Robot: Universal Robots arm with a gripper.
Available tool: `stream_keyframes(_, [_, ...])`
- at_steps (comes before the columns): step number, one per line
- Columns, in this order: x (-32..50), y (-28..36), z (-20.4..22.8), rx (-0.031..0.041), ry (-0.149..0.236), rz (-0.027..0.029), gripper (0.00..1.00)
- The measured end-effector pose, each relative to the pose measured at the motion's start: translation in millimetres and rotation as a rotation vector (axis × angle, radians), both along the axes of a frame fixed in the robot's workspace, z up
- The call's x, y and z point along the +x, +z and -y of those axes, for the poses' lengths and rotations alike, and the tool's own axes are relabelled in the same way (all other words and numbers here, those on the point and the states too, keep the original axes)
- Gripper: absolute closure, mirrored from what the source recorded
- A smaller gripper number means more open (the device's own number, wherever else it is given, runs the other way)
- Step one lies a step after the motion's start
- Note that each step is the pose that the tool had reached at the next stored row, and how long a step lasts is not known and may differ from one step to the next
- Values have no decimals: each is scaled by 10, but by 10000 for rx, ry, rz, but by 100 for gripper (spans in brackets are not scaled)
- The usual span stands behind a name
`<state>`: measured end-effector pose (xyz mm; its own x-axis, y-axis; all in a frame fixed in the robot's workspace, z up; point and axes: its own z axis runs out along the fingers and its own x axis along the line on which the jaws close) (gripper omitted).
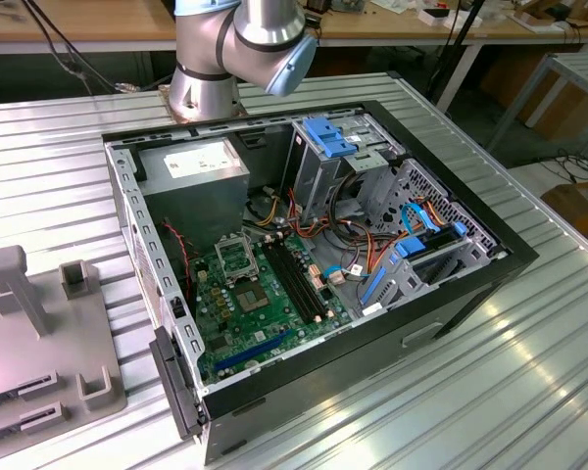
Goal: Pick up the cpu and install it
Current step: 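Pick up the cpu and move it towards the insertion slot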
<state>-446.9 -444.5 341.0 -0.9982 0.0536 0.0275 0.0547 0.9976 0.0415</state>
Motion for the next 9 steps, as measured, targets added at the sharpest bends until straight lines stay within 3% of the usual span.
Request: stream_keyframes(9, [-1, -1, 0, 0, 0, 0, 89])
